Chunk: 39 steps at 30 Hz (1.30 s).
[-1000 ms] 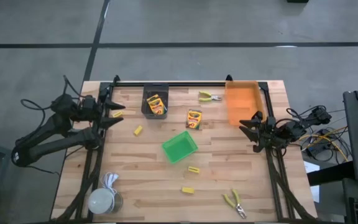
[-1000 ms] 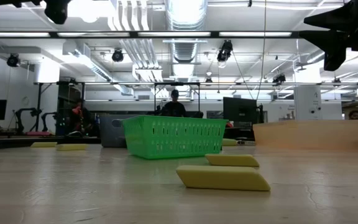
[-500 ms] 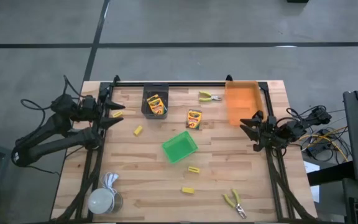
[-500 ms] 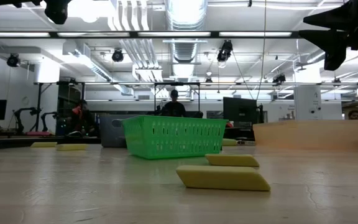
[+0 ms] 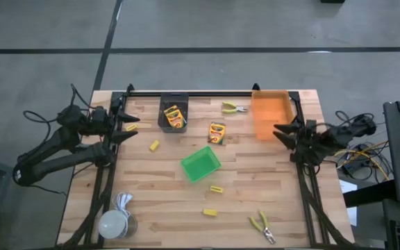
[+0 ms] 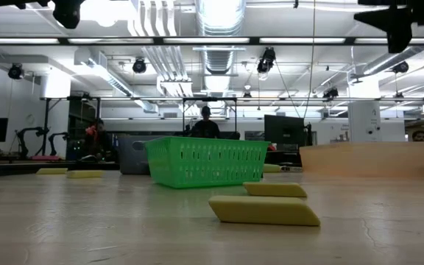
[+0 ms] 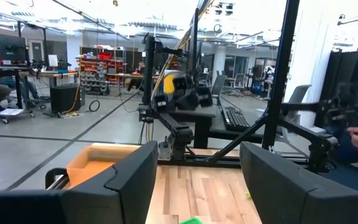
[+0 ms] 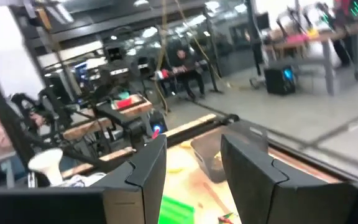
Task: Pick & Place School Supplies
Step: Stack the yellow crayon box on the yellow crayon box in the black bin
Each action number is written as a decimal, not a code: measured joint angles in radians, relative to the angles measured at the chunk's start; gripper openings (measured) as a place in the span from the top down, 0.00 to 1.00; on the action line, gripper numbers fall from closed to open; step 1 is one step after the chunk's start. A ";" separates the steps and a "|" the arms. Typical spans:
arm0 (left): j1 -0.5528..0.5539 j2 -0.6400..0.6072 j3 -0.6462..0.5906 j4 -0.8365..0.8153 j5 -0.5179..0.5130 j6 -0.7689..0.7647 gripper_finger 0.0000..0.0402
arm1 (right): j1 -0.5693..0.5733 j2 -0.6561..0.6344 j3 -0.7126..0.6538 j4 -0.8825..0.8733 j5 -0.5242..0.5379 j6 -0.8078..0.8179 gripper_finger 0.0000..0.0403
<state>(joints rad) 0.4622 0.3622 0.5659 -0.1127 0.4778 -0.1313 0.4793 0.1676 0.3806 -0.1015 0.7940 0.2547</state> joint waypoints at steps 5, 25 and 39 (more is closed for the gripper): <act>0.000 0.000 0.000 0.000 0.000 0.000 0.42 | 0.000 0.156 0.227 -0.325 0.043 0.195 0.63; 0.000 0.000 0.000 0.000 0.000 0.000 0.42 | -0.291 0.441 0.379 -0.189 -0.160 0.395 0.63; 0.000 0.000 0.000 0.000 0.000 0.000 0.42 | -0.828 0.690 0.201 0.295 -0.894 0.563 0.63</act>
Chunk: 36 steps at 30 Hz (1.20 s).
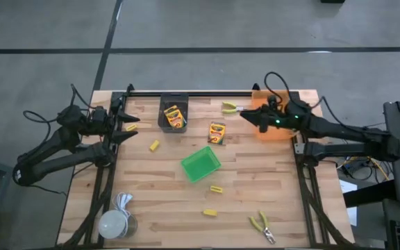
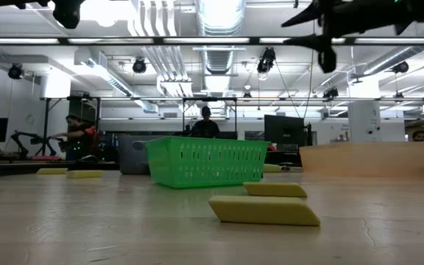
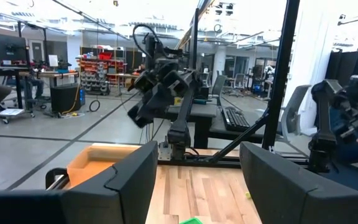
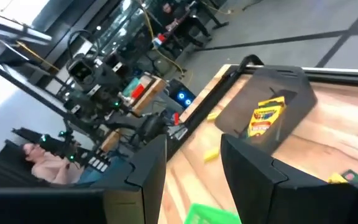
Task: Pick & Place School Supplies
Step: Stack the yellow crayon box on the yellow crayon box in the black bin
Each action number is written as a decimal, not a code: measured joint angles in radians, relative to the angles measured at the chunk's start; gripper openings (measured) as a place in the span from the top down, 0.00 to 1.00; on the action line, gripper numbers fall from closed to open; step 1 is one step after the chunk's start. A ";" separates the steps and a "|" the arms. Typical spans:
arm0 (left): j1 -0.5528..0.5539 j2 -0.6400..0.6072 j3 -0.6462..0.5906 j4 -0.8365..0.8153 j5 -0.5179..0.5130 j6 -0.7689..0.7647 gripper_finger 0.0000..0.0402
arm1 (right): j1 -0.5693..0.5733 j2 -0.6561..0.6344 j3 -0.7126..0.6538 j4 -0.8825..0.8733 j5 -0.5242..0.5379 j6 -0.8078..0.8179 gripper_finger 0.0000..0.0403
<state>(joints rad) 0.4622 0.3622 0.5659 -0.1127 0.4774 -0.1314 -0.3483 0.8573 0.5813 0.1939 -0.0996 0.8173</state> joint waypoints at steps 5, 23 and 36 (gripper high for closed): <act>0.000 0.000 0.000 0.000 0.000 0.000 0.42 | -0.034 0.139 -0.017 0.108 -0.006 0.064 0.63; 0.000 0.000 0.000 0.000 0.000 0.000 0.42 | -0.042 0.499 -0.014 0.213 -0.082 0.378 0.56; 0.000 0.000 0.000 0.000 0.000 0.000 0.42 | -0.054 0.671 -0.013 0.209 -0.032 0.498 0.35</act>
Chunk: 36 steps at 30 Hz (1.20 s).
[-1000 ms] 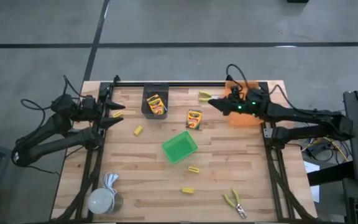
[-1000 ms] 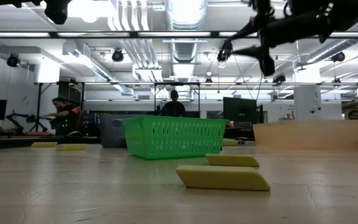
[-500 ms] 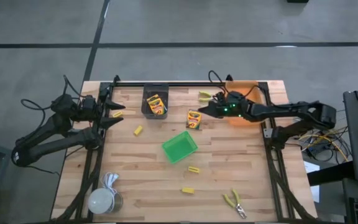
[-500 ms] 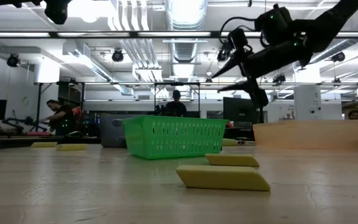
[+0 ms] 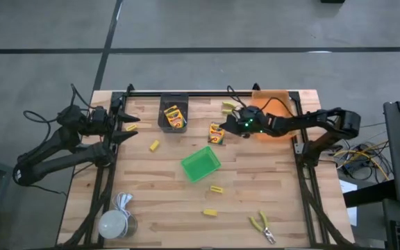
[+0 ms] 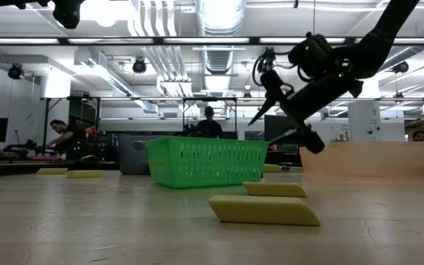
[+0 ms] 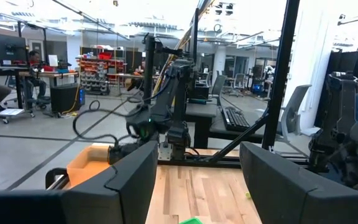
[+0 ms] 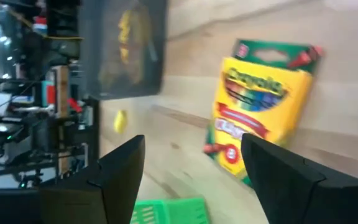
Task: Pick & Place School Supplies
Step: Stack the yellow crayon box on the yellow crayon box in the black bin
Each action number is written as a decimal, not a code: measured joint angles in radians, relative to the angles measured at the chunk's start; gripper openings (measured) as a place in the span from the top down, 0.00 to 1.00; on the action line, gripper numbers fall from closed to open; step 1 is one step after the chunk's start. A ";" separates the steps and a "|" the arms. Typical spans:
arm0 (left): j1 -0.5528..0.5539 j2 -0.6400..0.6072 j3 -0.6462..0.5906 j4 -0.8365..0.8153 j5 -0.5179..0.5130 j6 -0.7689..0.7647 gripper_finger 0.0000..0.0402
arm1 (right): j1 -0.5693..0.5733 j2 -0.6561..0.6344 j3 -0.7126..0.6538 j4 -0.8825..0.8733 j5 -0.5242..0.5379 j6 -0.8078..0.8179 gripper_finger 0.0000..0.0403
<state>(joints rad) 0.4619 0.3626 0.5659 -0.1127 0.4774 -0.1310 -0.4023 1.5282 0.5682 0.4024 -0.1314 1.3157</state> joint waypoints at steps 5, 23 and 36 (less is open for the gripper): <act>0.000 0.000 0.000 0.000 0.000 0.000 0.42 | -0.011 0.049 0.004 0.005 0.000 0.048 0.38; 0.000 0.000 0.000 0.000 0.000 0.000 0.42 | -0.013 0.039 0.468 -0.763 -0.059 -0.088 0.23; 0.000 0.000 0.000 0.000 0.000 0.000 0.42 | -0.007 0.052 0.618 -0.762 0.003 -0.576 0.23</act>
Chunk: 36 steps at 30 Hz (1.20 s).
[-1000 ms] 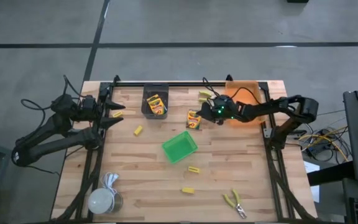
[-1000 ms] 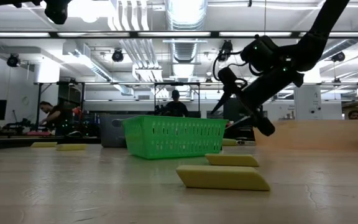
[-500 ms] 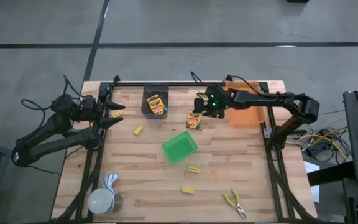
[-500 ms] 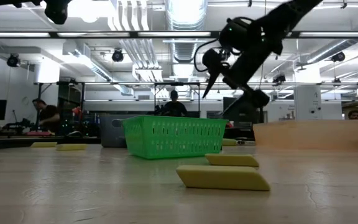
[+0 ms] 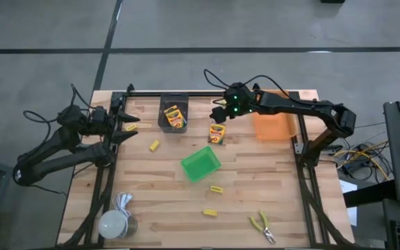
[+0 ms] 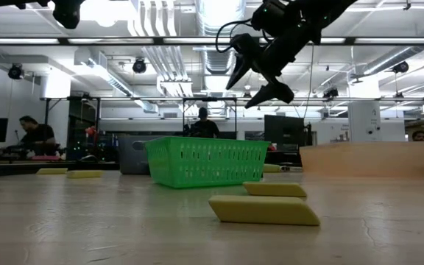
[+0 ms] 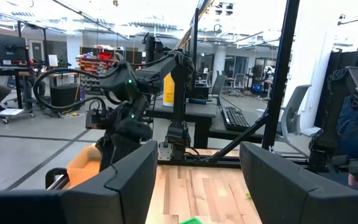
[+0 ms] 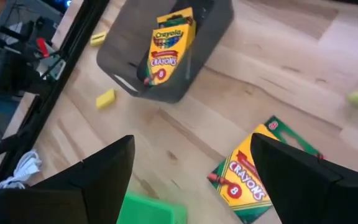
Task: Pick & Place School Supplies
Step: Stack the yellow crayon box on the yellow crayon box in the black bin
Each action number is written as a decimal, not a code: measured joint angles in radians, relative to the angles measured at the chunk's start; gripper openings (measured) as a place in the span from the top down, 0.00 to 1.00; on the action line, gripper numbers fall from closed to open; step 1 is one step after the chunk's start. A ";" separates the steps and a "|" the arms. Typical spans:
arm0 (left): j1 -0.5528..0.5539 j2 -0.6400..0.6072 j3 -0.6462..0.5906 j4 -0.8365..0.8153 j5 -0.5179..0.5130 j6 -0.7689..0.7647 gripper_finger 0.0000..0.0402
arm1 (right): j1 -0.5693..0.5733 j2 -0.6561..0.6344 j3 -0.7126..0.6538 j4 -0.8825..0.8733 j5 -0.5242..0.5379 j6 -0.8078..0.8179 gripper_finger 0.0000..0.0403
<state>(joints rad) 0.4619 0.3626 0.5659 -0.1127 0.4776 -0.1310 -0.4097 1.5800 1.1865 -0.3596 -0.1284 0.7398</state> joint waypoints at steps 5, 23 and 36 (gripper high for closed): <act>0.000 0.000 0.000 0.000 0.000 0.000 0.42 | 0.006 0.008 0.016 0.007 0.011 -0.106 0.24; 0.000 0.000 0.000 0.000 0.000 0.000 0.42 | 0.013 0.009 -0.035 -0.077 0.075 0.310 0.13; 0.000 0.000 0.000 0.000 0.000 0.000 0.42 | 0.019 0.009 -0.035 -0.132 0.083 0.382 0.01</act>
<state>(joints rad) 0.4622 0.3626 0.5657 -0.1127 0.4775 -0.1310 -0.3905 1.5887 1.1519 -0.4915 -0.0458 1.1222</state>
